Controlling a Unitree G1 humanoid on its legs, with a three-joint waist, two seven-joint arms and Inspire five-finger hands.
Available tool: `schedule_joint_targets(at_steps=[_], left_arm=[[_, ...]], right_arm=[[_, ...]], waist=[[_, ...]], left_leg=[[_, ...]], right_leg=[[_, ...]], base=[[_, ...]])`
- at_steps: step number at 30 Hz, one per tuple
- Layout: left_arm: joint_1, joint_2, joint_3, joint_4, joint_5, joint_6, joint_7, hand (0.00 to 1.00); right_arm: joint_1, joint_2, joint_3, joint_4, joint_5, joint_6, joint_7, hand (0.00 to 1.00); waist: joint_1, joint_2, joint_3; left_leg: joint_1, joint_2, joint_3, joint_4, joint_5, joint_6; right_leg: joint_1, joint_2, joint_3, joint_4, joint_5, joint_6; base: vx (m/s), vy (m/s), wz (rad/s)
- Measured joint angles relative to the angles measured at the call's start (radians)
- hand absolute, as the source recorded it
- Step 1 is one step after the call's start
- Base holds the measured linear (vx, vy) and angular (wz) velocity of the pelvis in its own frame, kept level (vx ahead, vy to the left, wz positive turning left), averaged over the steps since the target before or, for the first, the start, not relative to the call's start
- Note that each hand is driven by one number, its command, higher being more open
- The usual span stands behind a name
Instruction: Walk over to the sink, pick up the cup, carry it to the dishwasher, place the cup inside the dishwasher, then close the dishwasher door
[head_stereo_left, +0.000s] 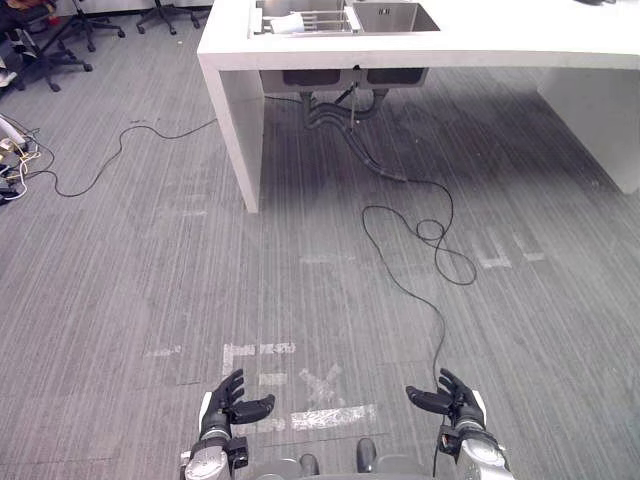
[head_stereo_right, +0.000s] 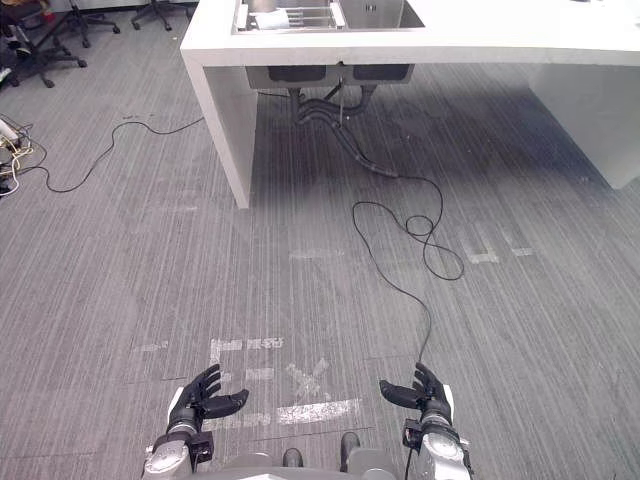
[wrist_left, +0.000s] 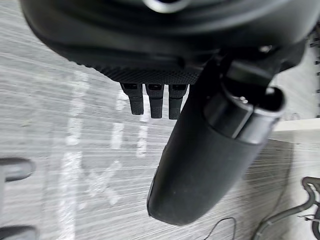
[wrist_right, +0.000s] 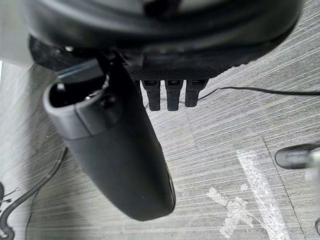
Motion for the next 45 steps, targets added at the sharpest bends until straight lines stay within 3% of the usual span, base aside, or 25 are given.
schedule_joint_targets(at_steps=[4,6,8,9,10,11,12,14,16,18,20,23,26,27,28,30,31,33,35,37,39,41,42,43,45], left_arm=[[0.003,0.026,-0.036,-0.032,0.002,0.000,0.002,0.90],[0.001,0.025,-0.037,-0.044,0.002,0.000,0.002,0.90],[-0.037,0.016,-0.037,-0.045,0.002,0.000,0.002,0.90],[-0.044,0.015,-0.037,-0.045,0.001,-0.001,0.002,0.90],[-0.048,0.021,-0.037,-0.045,0.002,-0.001,0.005,0.90],[-0.044,0.028,-0.037,-0.045,0.002,-0.001,0.004,0.90],[-0.052,0.014,-0.035,-0.024,0.003,-0.001,0.006,0.90],[-0.068,-0.004,-0.030,-0.021,0.000,0.001,0.015,0.90],[-0.065,-0.040,-0.017,-0.040,-0.011,0.002,0.015,0.90],[-0.058,-0.060,-0.019,-0.065,-0.017,0.002,0.014,0.90],[-0.057,-0.084,-0.026,-0.107,-0.018,0.002,0.014,0.90],[-0.063,-0.084,-0.052,-0.120,-0.024,-0.003,0.009,0.90],[-0.060,-0.090,-0.056,-0.104,-0.027,-0.003,0.005,0.90],[-0.057,-0.084,-0.054,-0.092,-0.026,-0.002,0.004,0.90],[-0.062,-0.073,-0.054,-0.075,-0.026,-0.001,0.004,0.90],[-0.070,-0.055,-0.055,-0.056,-0.026,0.007,0.004,0.90],[-0.063,-0.056,-0.058,-0.055,-0.026,0.011,0.003,0.90],[-0.027,-0.034,-0.098,-0.055,-0.026,0.013,0.001,0.90],[-0.028,-0.022,-0.115,-0.068,-0.027,0.016,0.002,0.90],[-0.030,-0.018,-0.111,-0.099,-0.027,0.016,0.011,0.90],[-0.031,-0.022,-0.109,-0.157,-0.035,0.016,0.022,0.90],[-0.033,-0.031,-0.093,-0.209,-0.044,0.016,0.024,0.90],[-0.029,-0.029,-0.086,-0.262,-0.051,0.016,0.034,0.90],[-0.031,-0.030,-0.075,-0.302,-0.059,0.012,0.041,0.90],[-0.028,-0.047,-0.078,-0.388,-0.068,0.007,0.048,0.90]], right_arm=[[0.007,0.004,0.004,-0.006,-0.011,0.020,-0.004,0.90],[0.004,0.001,0.004,-0.022,-0.013,0.022,-0.005,0.90],[-0.016,-0.018,0.004,-0.036,-0.018,0.022,-0.003,0.90],[-0.021,-0.024,0.004,-0.036,-0.020,0.022,-0.003,0.90],[-0.022,-0.031,0.005,-0.038,-0.030,0.021,-0.003,0.90],[-0.004,-0.035,0.004,-0.038,-0.030,0.019,-0.005,0.90],[-0.007,-0.053,0.004,-0.030,-0.030,0.019,-0.005,0.90],[-0.029,-0.053,0.003,-0.022,-0.028,0.024,-0.010,0.90],[0.004,-0.025,0.018,-0.056,-0.026,0.024,-0.012,0.90],[0.026,0.006,0.026,-0.116,0.002,0.018,-0.019,0.90],[0.024,0.022,0.026,-0.156,0.012,-0.004,-0.021,0.90],[-0.001,0.024,0.022,-0.146,0.014,-0.010,-0.023,0.90],[-0.019,0.023,-0.019,-0.088,0.014,-0.010,-0.026,0.90],[-0.033,0.016,-0.020,-0.045,0.014,-0.005,-0.031,0.90],[-0.040,0.026,-0.016,-0.015,0.014,0.001,-0.032,0.90],[-0.037,0.030,-0.016,-0.005,0.013,0.004,-0.030,0.90],[-0.034,0.028,-0.018,0.006,0.011,0.004,-0.031,0.90],[-0.032,0.037,-0.011,0.027,0.008,0.008,-0.022,0.90],[-0.022,0.046,0.001,0.031,0.002,0.017,-0.013,0.90],[-0.021,0.053,0.011,0.027,0.000,0.019,-0.006,0.90],[-0.025,0.053,0.012,0.027,-0.008,0.020,-0.004,0.90],[-0.027,0.051,0.012,0.032,-0.009,0.021,-0.003,0.90],[-0.026,0.051,0.015,0.032,-0.009,0.021,-0.004,0.90],[-0.025,0.039,0.024,0.043,-0.009,0.020,-0.005,0.90],[-0.031,0.015,0.025,0.047,-0.010,0.021,-0.009,0.90]], waist=[[-0.012,-0.014,0.037],[-0.025,-0.013,0.038],[-0.038,0.020,0.066],[-0.038,0.027,0.069],[-0.042,0.019,0.065],[-0.049,-0.004,0.056],[-0.044,0.017,0.058],[-0.055,0.050,0.053],[-0.029,0.053,0.060],[-0.006,0.033,0.070],[0.008,0.016,0.067],[0.031,0.005,0.074],[0.051,0.008,0.073],[0.061,0.022,0.065],[0.065,-0.004,0.069],[0.057,-0.024,0.065],[0.057,-0.026,0.065],[0.041,-0.035,0.067],[0.025,-0.042,0.064],[0.025,-0.048,0.060],[0.020,-0.049,0.059],[0.009,-0.047,0.060],[0.007,-0.052,0.058],[0.001,-0.048,0.052],[0.008,-0.016,0.036]], left_leg=[[0.106,-0.025,-0.030,0.006,-0.052,0.022],[0.135,-0.025,-0.058,-0.005,-0.065,0.015],[0.188,0.026,-0.093,-0.042,-0.075,-0.005],[0.196,0.036,-0.097,-0.043,-0.082,-0.018],[0.221,0.040,-0.109,-0.042,-0.096,-0.054],[0.254,0.028,-0.120,-0.041,-0.119,-0.090],[0.272,0.047,-0.118,-0.032,-0.130,-0.102],[0.177,0.113,-0.111,0.234,-0.081,-0.152],[0.028,0.205,-0.092,0.663,0.101,-0.150],[-0.074,0.276,-0.022,0.842,0.081,-0.133],[-0.205,0.296,0.011,0.846,0.068,-0.129],[-0.319,0.278,0.038,0.621,0.043,-0.129],[-0.311,0.166,-0.017,0.169,0.124,-0.140],[-0.302,0.147,-0.047,0.087,0.272,-0.117],[-0.283,0.131,-0.031,0.085,0.276,-0.068],[-0.284,0.103,-0.021,0.109,0.222,-0.043],[-0.259,0.093,-0.001,0.130,0.172,-0.035],[-0.128,0.054,0.039,0.120,0.082,0.005],[-0.054,0.044,0.036,0.120,0.046,0.007],[-0.005,0.044,0.031,0.098,0.023,0.001],[0.045,0.053,0.010,0.065,0.012,-0.013],[0.082,0.074,-0.012,0.051,0.005,-0.025],[0.103,0.085,-0.022,0.052,-0.014,-0.058],[0.126,0.092,-0.044,0.055,-0.044,-0.098],[0.127,0.130,-0.064,0.049,-0.041,-0.106]], right_leg=[[-0.138,-0.068,-0.083,0.379,-0.036,-0.001],[-0.182,-0.075,-0.112,0.377,-0.069,-0.003],[-0.256,-0.036,-0.167,0.253,-0.061,-0.035],[-0.273,-0.019,-0.176,0.182,-0.032,-0.039],[-0.262,0.000,-0.173,-0.016,0.107,-0.044],[-0.251,-0.013,-0.166,-0.097,0.275,-0.139],[-0.254,-0.001,-0.177,-0.045,0.245,-0.199],[-0.184,0.040,-0.221,-0.057,0.164,-0.220],[-0.003,0.096,-0.235,-0.182,0.150,-0.240],[0.126,0.111,-0.229,-0.247,0.136,-0.259],[0.207,0.103,-0.209,-0.324,0.133,-0.255],[0.310,0.091,-0.187,-0.407,0.118,-0.228],[0.368,0.063,-0.160,-0.432,0.076,-0.176],[0.379,0.065,-0.128,-0.424,0.050,-0.148],[0.385,0.047,-0.103,-0.410,0.029,-0.130],[0.357,0.007,-0.061,-0.327,-0.007,-0.088],[0.322,-0.015,-0.028,-0.205,-0.030,-0.052],[0.152,-0.089,-0.007,0.296,0.018,0.110],[0.052,-0.127,-0.039,0.477,0.000,0.077],[-0.030,-0.144,-0.089,0.481,-0.023,0.038],[-0.096,-0.143,-0.143,0.384,-0.047,-0.002],[-0.111,-0.115,-0.154,0.210,-0.041,-0.004],[-0.109,-0.088,-0.152,0.058,0.019,-0.006],[-0.096,-0.075,-0.148,0.003,0.146,-0.031],[-0.085,-0.042,-0.164,-0.008,0.126,-0.058]], base=[[0.26,0.053,0.15],[0.36,-0.018,0.39],[0.46,-0.087,0.50],[0.61,-0.127,0.36],[0.55,-0.114,0.40],[0.71,-0.165,0.32],[0.48,-0.121,0.17],[0.59,-0.180,0.22],[0.70,-0.218,0.15],[0.63,-0.173,-0.10],[0.38,-0.072,-0.14],[0.40,0.028,-0.11],[0.40,0.155,-0.22],[0.33,0.191,-0.45],[0.42,0.228,-0.36],[0.43,0.226,-0.10],[0.55,0.321,-0.44],[0.52,0.282,-0.39],[0.44,0.110,0.08],[0.37,0.023,0.07],[0.38,-0.075,0.27],[0.44,-0.140,0.36],[0.41,-0.169,0.35],[0.42,-0.158,0.23],[0.39,-0.155,-0.01]])
